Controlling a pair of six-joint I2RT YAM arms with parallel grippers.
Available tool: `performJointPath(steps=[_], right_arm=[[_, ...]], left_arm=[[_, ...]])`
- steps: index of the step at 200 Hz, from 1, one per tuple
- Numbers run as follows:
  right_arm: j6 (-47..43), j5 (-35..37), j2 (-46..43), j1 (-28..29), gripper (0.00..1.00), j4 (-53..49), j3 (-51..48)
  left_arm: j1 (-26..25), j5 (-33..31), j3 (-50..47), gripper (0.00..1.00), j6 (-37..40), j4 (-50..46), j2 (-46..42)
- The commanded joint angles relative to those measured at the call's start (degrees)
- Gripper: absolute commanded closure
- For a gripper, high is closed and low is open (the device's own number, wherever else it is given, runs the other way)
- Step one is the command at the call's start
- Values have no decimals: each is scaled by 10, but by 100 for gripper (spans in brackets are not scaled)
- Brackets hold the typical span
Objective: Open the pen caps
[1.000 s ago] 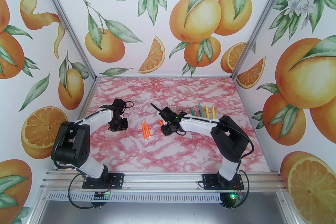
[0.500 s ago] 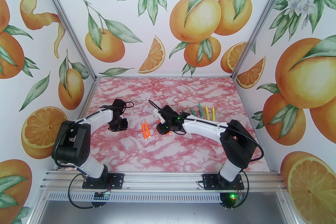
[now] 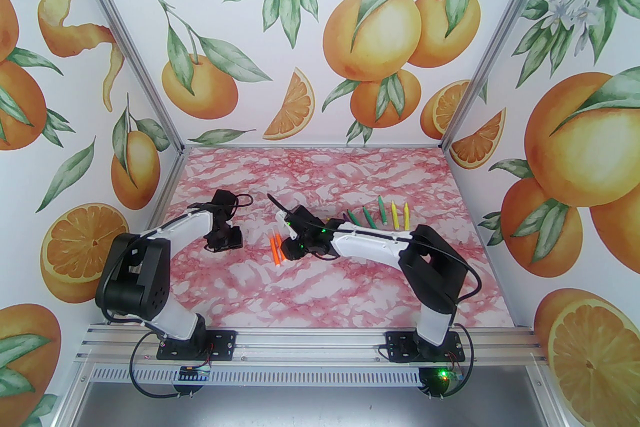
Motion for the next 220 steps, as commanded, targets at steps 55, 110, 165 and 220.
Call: performJointPath(steps=[55, 110, 165, 220], right_arm=[[31, 39, 77, 24, 62, -12, 76], [35, 82, 106, 30, 62, -41, 107], [24, 109, 128, 31, 62, -74, 130], [6, 145, 144, 32, 64, -123, 146]], left_arm=[[9, 59, -48, 33, -26, 115, -195], [36, 80, -77, 27, -35, 141, -262], [57, 97, -94, 27, -41, 152, -290], [66, 109, -98, 26, -48, 163, -302]])
